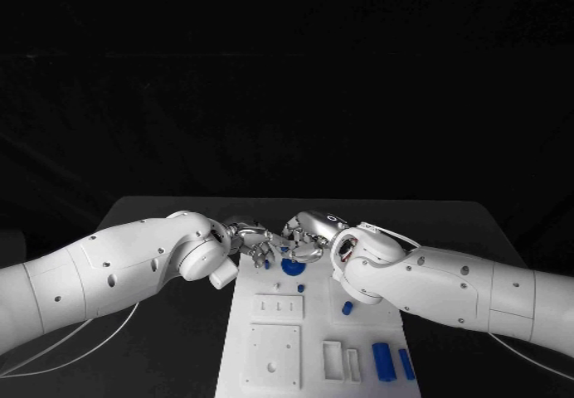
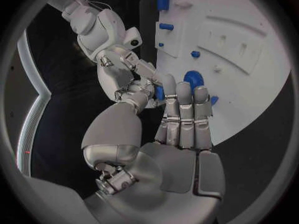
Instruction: Assemble the parts on the task board
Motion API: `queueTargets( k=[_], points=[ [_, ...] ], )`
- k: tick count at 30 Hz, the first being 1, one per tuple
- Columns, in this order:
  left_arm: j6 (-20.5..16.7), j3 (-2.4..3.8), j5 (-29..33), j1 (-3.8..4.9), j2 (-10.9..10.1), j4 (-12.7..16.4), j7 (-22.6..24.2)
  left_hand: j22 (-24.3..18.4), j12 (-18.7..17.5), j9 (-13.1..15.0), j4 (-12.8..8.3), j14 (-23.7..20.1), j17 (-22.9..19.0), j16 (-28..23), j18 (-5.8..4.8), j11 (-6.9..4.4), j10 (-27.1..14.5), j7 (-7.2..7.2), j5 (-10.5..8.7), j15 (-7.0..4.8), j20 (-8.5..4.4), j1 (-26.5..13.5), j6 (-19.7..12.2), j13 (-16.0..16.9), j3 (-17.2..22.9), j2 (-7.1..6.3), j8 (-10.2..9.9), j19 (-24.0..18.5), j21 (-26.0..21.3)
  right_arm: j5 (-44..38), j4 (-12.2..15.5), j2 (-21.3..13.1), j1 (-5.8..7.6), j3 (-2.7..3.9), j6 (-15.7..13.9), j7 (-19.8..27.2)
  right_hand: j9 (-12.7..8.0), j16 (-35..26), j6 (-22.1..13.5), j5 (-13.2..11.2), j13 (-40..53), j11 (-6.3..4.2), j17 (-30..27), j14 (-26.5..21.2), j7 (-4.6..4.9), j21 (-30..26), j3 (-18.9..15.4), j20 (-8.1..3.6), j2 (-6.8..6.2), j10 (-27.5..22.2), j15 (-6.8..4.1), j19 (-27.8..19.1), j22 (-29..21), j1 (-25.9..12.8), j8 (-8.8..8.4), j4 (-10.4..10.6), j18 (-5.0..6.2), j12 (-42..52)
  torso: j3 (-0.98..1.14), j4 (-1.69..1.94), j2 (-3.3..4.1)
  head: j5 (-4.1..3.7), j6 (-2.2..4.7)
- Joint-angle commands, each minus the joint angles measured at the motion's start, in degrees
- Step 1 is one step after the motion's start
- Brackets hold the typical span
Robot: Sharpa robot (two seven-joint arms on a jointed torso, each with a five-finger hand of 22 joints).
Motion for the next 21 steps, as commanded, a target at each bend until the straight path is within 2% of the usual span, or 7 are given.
queueTargets(
  k=[1, 7, 17, 19, 21],
  points=[
    [1.0, 0.12, 0.2, 0.13, 0.4, 0.3, 1.2, 0.7, 0.4, 0.0, -0.5, -0.4, -0.1, 0.4, 0.47, -0.17, -0.3, -0.05, -0.03, -0.15, -3.30, 0.1, 0.4, 0.1, 0.0, 0.77, 0.1, -0.3, 0.2, -0.6, 0.3, 0.4, -0.08, 0.01, 1.2, 1.0, 0.0, -0.1, 1.7, -0.1, 0.0, -0.42, 0.1, 0.1, 1.37, 0.4, 0.4, -0.12, 0.23, -0.1, -0.29, 0.1, 1.1, -0.4, 0.19, -0.1, 1.71, 0.1, 0.00, -0.03, -0.02, 0.02, 0.01],
    [1.0, 0.12, 0.2, 0.13, 0.6, -0.1, 1.1, 0.6, 0.4, 0.1, -2.0, -0.4, -0.3, 0.5, 0.39, -0.33, -0.3, -0.22, -0.02, -0.20, -3.33, 0.5, 1.3, 0.2, 0.1, 2.53, 0.3, -0.5, 0.4, -0.6, 0.5, 0.5, -0.14, 0.00, 1.2, 1.0, 0.0, -0.1, 1.7, -0.1, 0.0, -0.42, 0.1, 0.1, 1.37, 0.4, 0.4, -0.12, 0.23, -0.1, -0.29, 0.1, 1.1, -0.4, 0.18, -0.1, 1.71, 0.1, 0.02, 0.01, -0.02, 0.00, -0.03],
    [0.9, 0.09, 0.2, 0.13, 1.3, -1.0, 0.9, 0.5, 0.4, 0.3, -4.6, -0.2, -0.6, 0.9, 0.30, -0.67, -0.1, -0.61, 0.08, -0.35, -3.47, 1.4, 2.8, 0.4, 0.9, 4.40, 0.6, -0.4, 0.8, -0.7, 0.8, 0.4, -0.16, 0.00, 1.2, 0.9, 0.0, -0.1, 1.7, -0.1, 0.0, -0.42, 0.1, 0.1, 1.37, 0.4, 0.4, -0.13, 0.25, -0.1, -0.29, 0.2, 1.1, -0.5, 0.18, -0.2, 1.71, 0.1, -0.02, -0.03, 0.02, 0.05, -0.10],
    [0.6, 0.09, 0.2, 0.13, 1.3, -1.0, 0.9, 0.4, 0.4, 0.3, -4.9, -0.2, -0.7, 0.9, 0.27, -0.71, 0.0, -0.65, 0.08, -0.37, -3.49, 1.6, 3.0, 0.4, 1.3, 4.61, 0.6, -0.4, 0.8, -0.7, 0.7, 0.4, -0.16, 0.00, 1.2, 0.8, 0.0, -0.1, 1.7, -0.1, 0.0, -0.42, 0.1, 0.1, 1.37, 0.4, 0.4, -0.14, 0.25, -0.1, -0.29, 0.2, 1.1, -0.5, 0.18, -0.2, 1.71, 0.1, -0.02, -0.03, 0.02, 0.04, -0.08],
    [0.6, 0.09, 0.2, 0.13, 1.3, -1.1, 0.9, 0.2, 0.4, 0.3, -4.7, -0.2, -0.8, 1.0, 0.20, -0.78, 0.1, -0.67, -0.01, -0.40, -3.51, 2.3, 3.3, 0.4, 3.6, 4.00, 0.6, -0.3, 0.8, -0.7, 0.7, 0.4, -0.16, 0.00, 1.3, 0.8, 0.0, -0.2, 1.7, -0.1, 0.0, -0.42, 0.1, 0.1, 1.37, 0.4, 0.4, -0.14, 0.25, -0.1, -0.29, 0.2, 1.1, -0.5, 0.18, -0.2, 1.71, 0.1, -0.02, -0.03, 0.01, 0.03, -0.08]
  ],
)
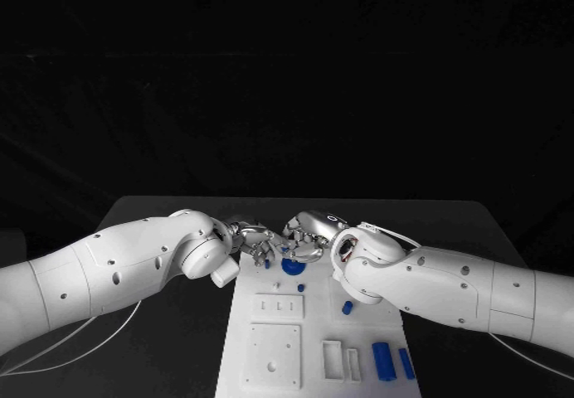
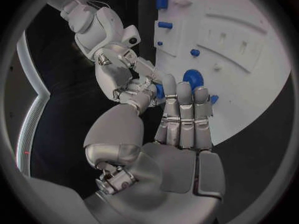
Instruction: Assemble the parts on the task board
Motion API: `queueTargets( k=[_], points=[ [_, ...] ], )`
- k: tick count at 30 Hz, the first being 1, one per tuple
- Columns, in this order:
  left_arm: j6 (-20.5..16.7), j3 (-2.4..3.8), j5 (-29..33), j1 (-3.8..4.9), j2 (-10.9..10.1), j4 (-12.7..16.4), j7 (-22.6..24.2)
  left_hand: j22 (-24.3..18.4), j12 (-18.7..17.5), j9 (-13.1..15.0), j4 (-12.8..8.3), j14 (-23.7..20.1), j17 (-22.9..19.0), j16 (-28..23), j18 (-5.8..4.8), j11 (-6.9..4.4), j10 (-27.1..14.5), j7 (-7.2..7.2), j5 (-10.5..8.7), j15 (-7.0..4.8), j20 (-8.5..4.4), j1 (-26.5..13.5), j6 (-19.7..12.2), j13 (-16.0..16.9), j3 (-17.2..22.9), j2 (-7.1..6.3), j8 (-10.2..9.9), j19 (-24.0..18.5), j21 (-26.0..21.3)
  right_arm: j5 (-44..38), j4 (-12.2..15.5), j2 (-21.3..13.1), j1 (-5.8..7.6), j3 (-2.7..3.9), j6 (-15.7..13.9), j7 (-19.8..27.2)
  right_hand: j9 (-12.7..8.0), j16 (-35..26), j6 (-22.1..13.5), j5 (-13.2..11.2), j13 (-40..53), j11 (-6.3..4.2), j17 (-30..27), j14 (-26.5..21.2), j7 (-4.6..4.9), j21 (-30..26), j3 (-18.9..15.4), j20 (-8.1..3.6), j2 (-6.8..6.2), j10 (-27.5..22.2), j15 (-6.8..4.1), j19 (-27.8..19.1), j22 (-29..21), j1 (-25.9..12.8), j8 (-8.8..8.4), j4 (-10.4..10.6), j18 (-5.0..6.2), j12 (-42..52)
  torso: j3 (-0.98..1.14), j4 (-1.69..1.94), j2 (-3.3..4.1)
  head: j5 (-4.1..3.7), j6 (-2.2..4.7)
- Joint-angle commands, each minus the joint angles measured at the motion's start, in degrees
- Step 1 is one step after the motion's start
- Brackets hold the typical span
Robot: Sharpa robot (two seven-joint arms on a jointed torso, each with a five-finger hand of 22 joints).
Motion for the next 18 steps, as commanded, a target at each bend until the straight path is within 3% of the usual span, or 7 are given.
queueTargets(
  k=[1, 11, 12, 18],
  points=[
    [0.4, 0.13, 0.2, 0.14, 0.4, 0.1, 1.2, 0.2, 0.1, 0.1, 0.2, 0.1, -0.2, 0.3, 0.30, -0.36, 0.1, -0.16, 0.08, -0.33, -3.54, 0.8, 0.7, 0.1, 2.3, -0.04, 0.2, -0.2, 0.3, -0.6, 0.6, 0.4, -0.11, -0.01, 1.1, 1.3, 0.1, -0.4, 1.7, -0.1, 0.0, -0.42, 0.1, 0.1, 1.35, 0.2, 0.2, -0.15, 0.25, -0.1, -0.31, 0.2, 1.0, -0.5, 0.32, 0.0, 1.72, 0.2, -0.01, -0.02, 0.01, 0.02, -0.01],
    [0.1, 0.12, 0.2, 0.14, 0.2, 0.2, 1.2, 0.2, 0.1, 0.3, -0.7, 0.2, -0.4, 0.6, 0.12, -0.44, 0.3, -0.27, 1.43, -0.37, -3.59, 1.5, 1.3, 0.2, 5.4, 0.51, 0.2, -0.2, 0.7, -0.6, 0.2, 0.5, -0.16, -0.02, 1.3, 1.3, 0.1, -0.4, 1.7, -0.1, 0.0, -0.43, 0.1, 0.1, 1.35, 0.2, 0.2, -0.16, 0.27, -0.1, -0.31, 0.2, 1.0, -0.5, 0.32, 0.0, 1.72, 0.2, -0.03, -0.01, -0.01, 0.04, -0.07],
    [0.1, 0.12, 0.2, 0.14, 0.2, 0.2, 1.3, 0.2, 0.1, 0.4, -0.9, 0.2, -0.5, 0.7, 0.06, -0.52, 0.4, -0.25, 3.69, -0.37, -3.56, 1.4, 1.5, 0.2, 5.7, 0.31, 0.3, -0.2, 0.8, -0.6, 0.2, 0.5, -0.16, -0.02, 1.3, 1.3, 0.1, -0.4, 1.7, -0.1, 0.0, -0.43, 0.1, 0.1, 1.35, 0.2, 0.2, -0.17, 0.27, -0.1, -0.31, 0.2, 1.0, -0.5, 0.31, 0.0, 1.72, 0.2, -0.04, -0.01, 0.01, 0.02, -0.09],
    [-0.2, 0.12, 0.2, 0.14, 0.3, 0.2, 1.2, 0.1, 0.1, 1.3, -1.4, 0.3, -0.7, 0.9, 0.02, -0.70, 0.6, -0.59, 7.74, -0.44, -3.69, 0.1, 2.5, 0.3, 6.6, 0.57, 0.9, -0.1, 1.1, -0.6, 0.3, 0.5, -0.18, -0.02, 1.3, 1.4, 0.1, -0.4, 1.7, -0.1, 0.0, -0.43, 0.1, 0.1, 1.34, 0.2, 0.3, -0.17, 0.28, -0.1, -0.31, 0.2, 1.0, -0.5, 0.32, 0.0, 1.72, 0.2, -0.03, 0.05, 0.01, 0.05, -0.14]
  ],
)
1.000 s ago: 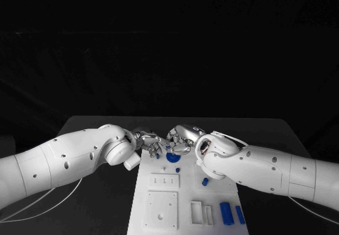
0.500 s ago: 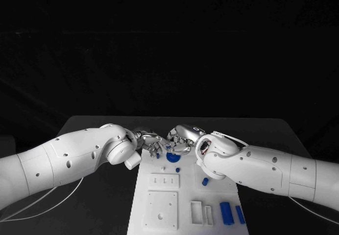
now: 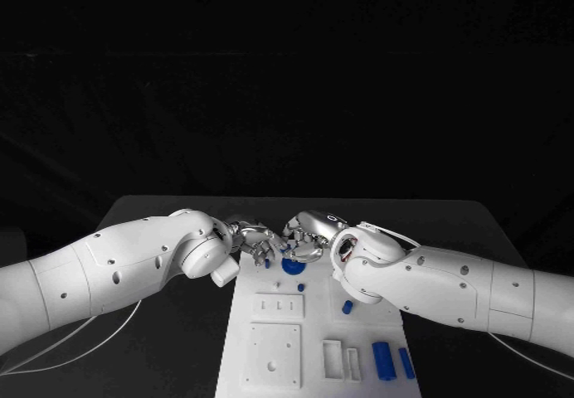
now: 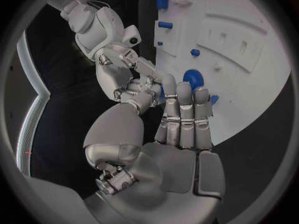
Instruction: Assemble the parts on the task board
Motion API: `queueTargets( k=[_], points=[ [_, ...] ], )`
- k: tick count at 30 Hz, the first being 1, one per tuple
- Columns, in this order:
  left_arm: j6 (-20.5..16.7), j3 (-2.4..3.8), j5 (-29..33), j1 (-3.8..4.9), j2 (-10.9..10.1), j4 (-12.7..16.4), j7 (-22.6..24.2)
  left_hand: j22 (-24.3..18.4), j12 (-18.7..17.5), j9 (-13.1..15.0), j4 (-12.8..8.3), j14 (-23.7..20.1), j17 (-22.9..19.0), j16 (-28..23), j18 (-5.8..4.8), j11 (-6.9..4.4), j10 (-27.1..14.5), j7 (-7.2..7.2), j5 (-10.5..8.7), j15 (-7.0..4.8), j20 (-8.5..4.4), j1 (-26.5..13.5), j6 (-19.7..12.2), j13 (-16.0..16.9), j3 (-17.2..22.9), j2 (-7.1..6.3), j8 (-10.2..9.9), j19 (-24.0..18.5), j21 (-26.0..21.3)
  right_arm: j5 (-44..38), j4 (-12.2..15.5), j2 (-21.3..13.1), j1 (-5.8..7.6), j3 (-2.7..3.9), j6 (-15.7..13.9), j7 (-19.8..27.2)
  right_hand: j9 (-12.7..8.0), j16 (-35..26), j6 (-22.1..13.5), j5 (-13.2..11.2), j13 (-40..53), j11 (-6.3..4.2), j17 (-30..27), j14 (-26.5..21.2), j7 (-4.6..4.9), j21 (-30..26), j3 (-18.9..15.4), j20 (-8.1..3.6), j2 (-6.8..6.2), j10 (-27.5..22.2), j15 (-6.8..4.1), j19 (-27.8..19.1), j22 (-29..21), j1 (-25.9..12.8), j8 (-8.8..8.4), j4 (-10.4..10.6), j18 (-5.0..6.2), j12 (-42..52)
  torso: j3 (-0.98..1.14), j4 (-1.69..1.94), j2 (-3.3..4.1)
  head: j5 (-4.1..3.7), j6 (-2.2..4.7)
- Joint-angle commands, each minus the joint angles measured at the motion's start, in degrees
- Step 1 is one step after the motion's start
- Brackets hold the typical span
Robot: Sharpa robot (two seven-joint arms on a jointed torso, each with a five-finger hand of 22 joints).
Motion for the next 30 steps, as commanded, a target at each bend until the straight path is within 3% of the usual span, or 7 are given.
queueTargets(
  k=[1, 10, 16, 22, 30],
  points=[
    [-0.2, 0.11, 0.1, 0.13, 0.3, 0.2, 1.1, 0.1, 0.1, 1.2, -0.1, 0.2, -0.1, 0.3, 0.12, -0.32, 0.2, -0.74, 1.17, -0.35, -3.71, -1.1, 1.4, 0.1, 0.6, 0.21, 0.4, -0.1, 0.4, -0.5, 0.5, 0.4, -0.14, -0.02, 1.1, 1.5, 0.1, -0.4, 1.8, 0.1, 0.0, -0.43, 0.1, 0.0, 1.26, 0.2, 0.3, -0.20, 0.09, -0.1, -0.41, 0.2, 1.0, -0.3, 0.20, 0.0, 1.72, 0.2, 0.00, 0.05, 0.01, 0.01, -0.06],
    [-1.8, 0.10, -0.5, 0.13, 0.5, 0.3, 1.3, 0.0, 0.5, 3.9, -0.9, 1.0, -0.3, 1.2, 0.21, -1.09, 1.2, -1.63, 6.04, -0.84, -4.14, -4.2, 3.7, 0.5, 0.8, 0.68, 2.0, 0.6, 1.4, -0.5, 0.5, 0.4, -0.14, -0.02, 1.3, 1.6, 0.1, -0.4, 1.8, 0.2, 0.0, -0.41, 0.1, 0.0, 1.27, 0.2, 0.2, -0.19, -0.21, -0.1, -0.39, 0.3, 1.0, -0.7, 0.15, 0.1, 1.72, 0.1, 0.01, 0.00, -0.01, 0.09, -0.11],
    [-3.2, 0.10, -1.3, 0.13, 0.3, 0.3, 1.1, 0.0, 1.4, 6.8, -1.7, 2.6, -0.2, 2.4, 0.35, -1.94, 3.0, -2.50, 9.08, -1.78, -4.78, -6.3, 5.2, 1.1, 1.1, 0.70, 3.1, 2.0, 2.2, -0.5, 0.3, 0.2, -0.14, -0.03, 1.1, 1.5, 0.0, -0.5, 1.7, 1.2, 0.0, -0.34, 0.1, 0.1, 1.34, 0.2, -0.8, -0.17, -0.86, -0.1, -0.33, 0.3, 1.0, -2.3, -0.04, 0.4, 1.72, 0.0, 0.03, -0.01, -0.01, 0.11, -0.11],
    [-3.3, 0.10, -2.1, 0.13, 0.2, 0.2, 0.6, 0.1, 2.3, 8.9, -2.4, 3.7, 0.1, 3.4, 0.37, -2.56, 4.3, -3.10, 11.19, -2.54, -5.30, -7.5, 6.3, 1.7, 1.4, 0.44, 3.6, 3.0, 2.7, -0.5, 0.2, -0.3, -0.14, -0.03, 0.9, 1.7, 0.0, -0.5, 1.6, 1.6, 0.0, -0.30, 0.1, 0.1, 1.39, 0.2, -2.0, -0.21, -1.88, -0.2, -0.28, 0.3, 1.0, -3.5, -0.22, 0.7, 1.72, -0.1, 0.04, 0.00, 0.01, 0.16, -0.20],
    [-2.4, 0.09, -3.1, 0.13, 0.1, 0.2, 0.4, 0.3, 2.8, 10.2, -3.0, 4.3, 0.4, 4.0, 0.31, -2.89, 4.8, -3.43, 12.87, -2.98, -5.62, -8.0, 6.8, 2.1, 1.7, 0.30, 3.6, 3.5, 3.0, -0.5, 0.1, -0.7, -0.14, -0.03, 0.8, 1.6, 0.0, -0.6, 1.5, 1.6, 0.0, -0.29, 0.1, 0.1, 1.40, 0.1, -2.3, -0.26, -2.34, -0.2, -0.28, 0.3, 1.0, -3.8, -0.31, 0.9, 1.72, -0.2, 0.03, -0.01, 0.00, 0.20, -0.17]
  ],
)
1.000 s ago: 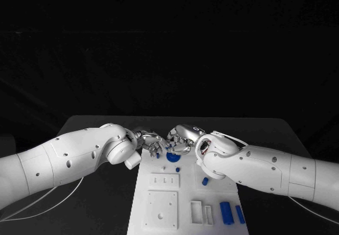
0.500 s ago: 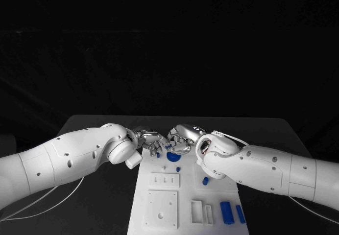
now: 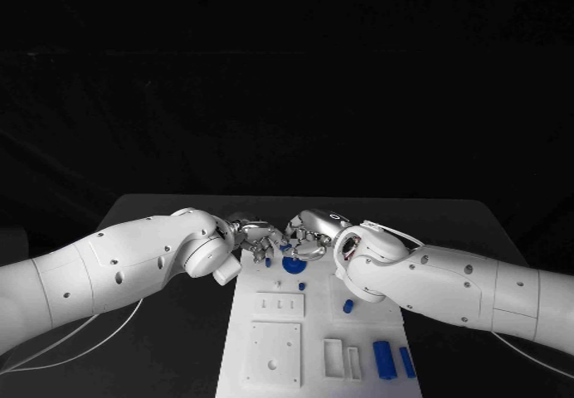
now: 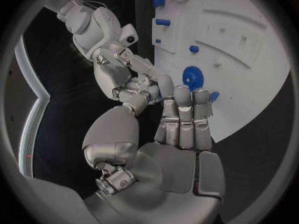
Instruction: Assemble the parts on the task board
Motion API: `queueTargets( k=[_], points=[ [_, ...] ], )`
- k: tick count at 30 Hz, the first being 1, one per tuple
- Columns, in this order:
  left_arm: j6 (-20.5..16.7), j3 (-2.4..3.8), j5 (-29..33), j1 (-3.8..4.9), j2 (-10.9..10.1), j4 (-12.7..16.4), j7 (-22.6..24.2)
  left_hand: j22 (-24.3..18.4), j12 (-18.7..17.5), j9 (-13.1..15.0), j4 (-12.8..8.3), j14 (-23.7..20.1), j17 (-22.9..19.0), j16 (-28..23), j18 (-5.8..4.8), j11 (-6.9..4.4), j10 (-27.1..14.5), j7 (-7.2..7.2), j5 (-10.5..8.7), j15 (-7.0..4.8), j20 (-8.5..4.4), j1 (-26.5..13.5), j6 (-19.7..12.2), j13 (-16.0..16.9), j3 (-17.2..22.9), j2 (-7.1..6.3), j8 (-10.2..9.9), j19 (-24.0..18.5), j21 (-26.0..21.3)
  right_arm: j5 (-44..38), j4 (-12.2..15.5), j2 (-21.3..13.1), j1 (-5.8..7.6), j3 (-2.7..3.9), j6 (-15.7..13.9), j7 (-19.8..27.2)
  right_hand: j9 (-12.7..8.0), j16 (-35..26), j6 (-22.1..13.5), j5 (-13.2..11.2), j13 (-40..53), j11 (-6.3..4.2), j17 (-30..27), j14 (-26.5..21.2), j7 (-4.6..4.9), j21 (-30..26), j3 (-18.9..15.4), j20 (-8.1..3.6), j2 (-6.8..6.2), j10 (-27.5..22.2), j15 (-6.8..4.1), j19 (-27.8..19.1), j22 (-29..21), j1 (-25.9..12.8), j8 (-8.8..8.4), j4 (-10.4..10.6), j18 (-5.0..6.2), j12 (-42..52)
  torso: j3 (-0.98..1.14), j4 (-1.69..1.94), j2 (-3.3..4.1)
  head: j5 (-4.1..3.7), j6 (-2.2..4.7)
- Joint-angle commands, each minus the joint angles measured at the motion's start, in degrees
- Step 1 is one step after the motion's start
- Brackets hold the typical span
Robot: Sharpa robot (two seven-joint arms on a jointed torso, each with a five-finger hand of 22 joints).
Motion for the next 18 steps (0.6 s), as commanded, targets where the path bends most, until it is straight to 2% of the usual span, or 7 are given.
queueTargets(
  k=[1, 6, 10, 12, 13, 16, 18],
  points=[
    [-0.5, 0.11, -1.4, 0.17, 0.0, 0.0, 0.4, 0.4, 0.4, 10.3, -0.4, 1.2, 0.1, 0.3, 0.61, 0.08, 0.5, -3.58, 0.48, -0.78, -4.52, -0.2, 4.9, 0.1, 0.1, 0.15, 0.2, 0.5, 0.4, -0.5, 0.0, -0.2, -0.14, -0.08, 0.8, 0.9, 0.0, -0.3, 1.2, 0.2, 0.0, -0.16, 0.1, 0.0, 1.44, 0.2, -0.3, -0.15, -0.25, -0.1, -0.40, 0.2, 1.0, -0.4, -0.26, 0.1, 1.72, -0.2, 0.02, 0.01, 0.00, 0.00, 0.04],
    [-0.1, 0.11, -2.7, 0.17, -0.1, 0.1, 0.4, 0.4, 0.5, 10.5, -0.5, 1.3, 0.1, 0.4, 0.61, 0.02, 0.5, -3.63, 0.61, -0.84, -4.59, -0.1, 5.0, 0.2, 0.2, 0.03, 0.2, 0.5, 0.5, 1.1, -0.3, -0.8, -0.13, -0.09, -0.2, 1.7, -0.1, -0.5, 0.9, 0.2, -0.1, -0.08, 0.1, 0.0, 1.53, 0.0, -0.5, -0.19, -1.28, -0.3, -0.33, 0.1, 0.9, -0.6, -0.55, 0.5, 1.72, -0.4, -0.01, 0.04, -0.01, -0.07, 0.04],
    [-0.4, 0.09, -4.5, 0.16, -0.3, 0.3, 0.4, 0.5, 0.6, 10.8, -0.6, 1.4, 0.2, 0.5, 0.61, -0.07, 0.7, -3.71, 0.74, -0.94, -4.66, 0.1, 5.1, 0.3, 0.3, -0.18, 0.1, 0.7, 0.6, 3.2, -0.2, -2.1, -0.12, -0.09, -0.9, 4.0, -0.9, -1.4, -2.7, 3.7, -0.2, 1.07, -0.3, -0.6, 2.69, -0.8, -2.6, 0.10, -3.85, -1.4, 0.73, -0.9, 0.7, -2.4, -2.56, 1.4, 1.69, -1.1, -0.03, 0.00, -0.01, -0.02, 0.03],
    [-0.7, 0.06, -5.4, 0.16, -0.4, 0.3, 0.2, 0.5, 0.7, 11.0, -0.6, 1.6, 0.2, 0.6, 0.60, -0.13, 0.8, -3.78, 1.01, -1.03, -4.73, 0.1, 5.3, 0.4, 0.4, -0.38, 0.1, 0.8, 0.7, 4.3, -0.1, -2.9, -0.12, -0.09, -1.5, 4.9, -1.2, -2.3, -4.2, 5.5, -0.4, 1.52, -0.7, -1.5, 3.19, -1.7, -4.1, 0.45, -4.48, -2.4, 1.29, -2.2, 0.4, -3.4, -3.36, 1.4, 1.57, -1.7, -0.04, 0.00, -0.01, -0.01, 0.03],
    [-0.8, 0.04, -6.4, 0.16, -0.6, 0.4, 0.2, 0.6, 0.9, 11.2, -0.6, 1.8, 0.3, 0.8, 0.62, -0.22, 1.0, -3.86, 1.41, -1.14, -4.82, 0.2, 5.4, 0.5, 0.4, -0.63, 0.1, 1.0, 0.8, 5.2, -0.1, -3.5, -0.11, -0.09, -2.1, 5.8, -1.5, -3.1, -5.8, 6.3, -0.7, 2.07, -1.0, -2.1, 3.77, -2.4, -5.1, 0.68, -4.70, -3.2, 1.67, -3.1, 0.2, -3.8, -4.18, 1.2, 1.55, -2.2, -0.04, 0.01, -0.03, 0.08, -0.04],
    [-1.0, 0.01, -7.7, 0.15, -0.9, 0.6, 0.2, 0.8, 1.5, 11.7, -0.6, 2.4, 0.6, 1.4, 0.68, -0.43, 1.6, -4.06, 2.36, -1.49, -5.07, 0.3, 5.8, 0.9, 0.3, -1.10, -0.1, 1.5, 1.3, 8.0, 0.1, -5.3, -0.08, -0.09, -4.2, 7.9, -1.9, -4.5, -7.8, 6.8, -1.1, 2.86, -1.5, -3.5, 4.58, -3.8, -7.1, 1.10, -5.11, -4.6, 2.52, -4.9, -0.2, -5.0, -5.11, 0.9, 1.55, -3.0, -0.04, 0.02, -0.04, 0.11, 0.01],
    [-1.1, -0.02, -9.2, 0.15, -1.2, 0.8, 0.1, 1.0, 2.2, 12.1, -0.6, 2.8, 1.0, 2.2, 0.75, -0.65, 2.0, -4.26, 2.43, -1.85, -5.32, 0.4, 6.3, 1.4, 0.2, -1.34, -0.2, 2.0, 1.9, 10.6, 0.3, -6.6, -0.07, -0.09, -5.7, 9.4, -1.8, -5.2, -8.1, 7.8, -1.4, 3.11, -1.8, -3.9, 4.84, -4.5, -8.6, 1.32, -4.69, -5.1, 2.73, -5.5, -0.5, -5.5, -5.10, 0.7, 1.64, -3.4, -0.02, 0.01, -0.03, 0.13, -0.01]
  ],
)
